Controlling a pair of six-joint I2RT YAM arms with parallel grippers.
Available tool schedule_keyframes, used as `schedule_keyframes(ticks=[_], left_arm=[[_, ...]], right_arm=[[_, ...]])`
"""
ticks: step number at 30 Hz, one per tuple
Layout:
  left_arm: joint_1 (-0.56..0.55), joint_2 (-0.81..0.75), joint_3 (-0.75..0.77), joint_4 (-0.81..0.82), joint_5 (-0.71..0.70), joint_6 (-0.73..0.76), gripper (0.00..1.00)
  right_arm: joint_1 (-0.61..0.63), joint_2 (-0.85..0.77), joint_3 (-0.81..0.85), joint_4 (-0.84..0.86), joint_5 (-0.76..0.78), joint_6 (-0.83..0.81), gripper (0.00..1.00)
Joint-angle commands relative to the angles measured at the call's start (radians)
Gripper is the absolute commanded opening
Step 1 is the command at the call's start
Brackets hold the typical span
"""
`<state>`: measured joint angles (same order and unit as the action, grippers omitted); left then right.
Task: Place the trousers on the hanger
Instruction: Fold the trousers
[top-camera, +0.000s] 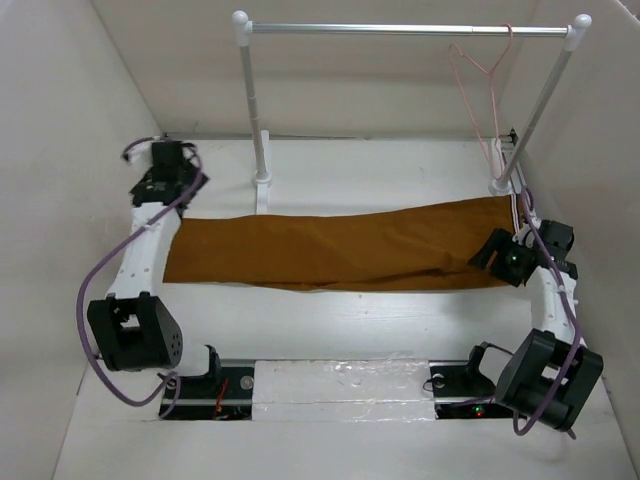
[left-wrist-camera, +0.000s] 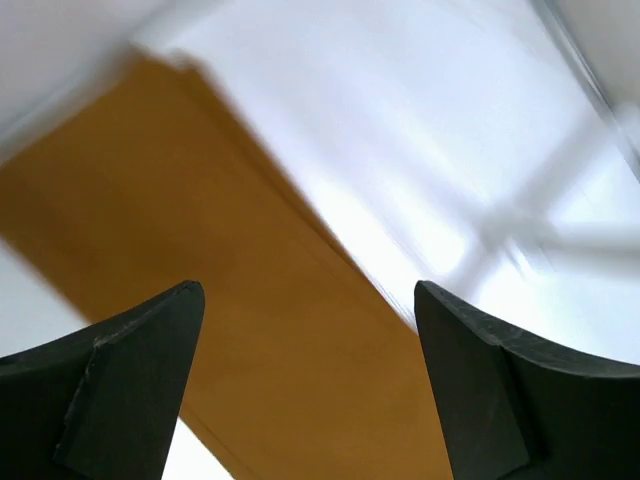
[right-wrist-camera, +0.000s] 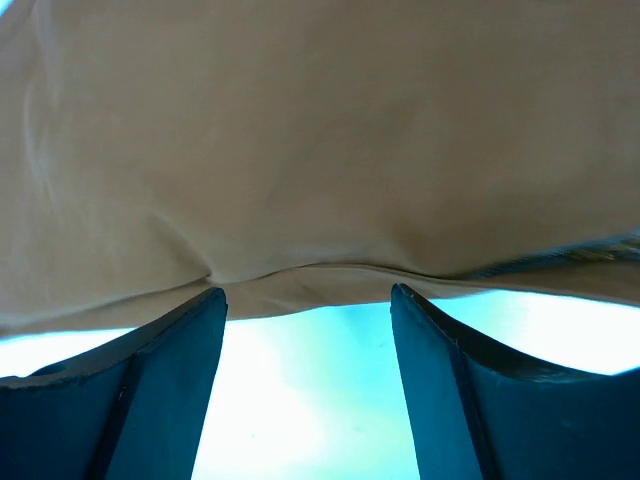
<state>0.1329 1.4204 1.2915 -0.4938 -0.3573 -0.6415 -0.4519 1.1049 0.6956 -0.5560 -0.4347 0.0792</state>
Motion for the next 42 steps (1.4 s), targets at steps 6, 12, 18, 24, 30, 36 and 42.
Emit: schedule_keyframes(ticks=[6,12,18,24,30,36,42], left_arm=[[-0.492,-0.003,-0.181,0.175,0.275,-0.024,0.71],[-0.441,0.204,-0.224,0.238,0.305,0.002,0.70],[-0.302,0.207,-0.388,0.256,0.322,0.017,0.70],[-0.204,0.052,-0.539,0.225,0.267,0.008,0.71],[-0.269,-0.087,-0.485,0.190,0.342,-0.032,0.73],[-0.484,-0.173,-0.390,0.219,0.343,-0.012,0.67],[-0.682,-0.131,-0.362,0.317,0.343,0.000,0.44]], right_arm=[[-0.192,0.016,-0.051,0.129,0.042,0.024,0.79],[-0.202,0.180,-0.076,0.340,0.066,0.154,0.89],[-0.263,0.193,-0.145,0.289,0.128,0.134,0.01],[-0.356,-0.106,-0.225,0.076,0.185,0.025,0.00],[-0.357,-0.172,-0.144,-0.019,0.157,-0.031,0.84],[-0.499,-0.093,-0.100,0.028,0.222,-0.090,0.93],[-0.536,0.166,-0.160,0.369,-0.041,0.063,0.95]])
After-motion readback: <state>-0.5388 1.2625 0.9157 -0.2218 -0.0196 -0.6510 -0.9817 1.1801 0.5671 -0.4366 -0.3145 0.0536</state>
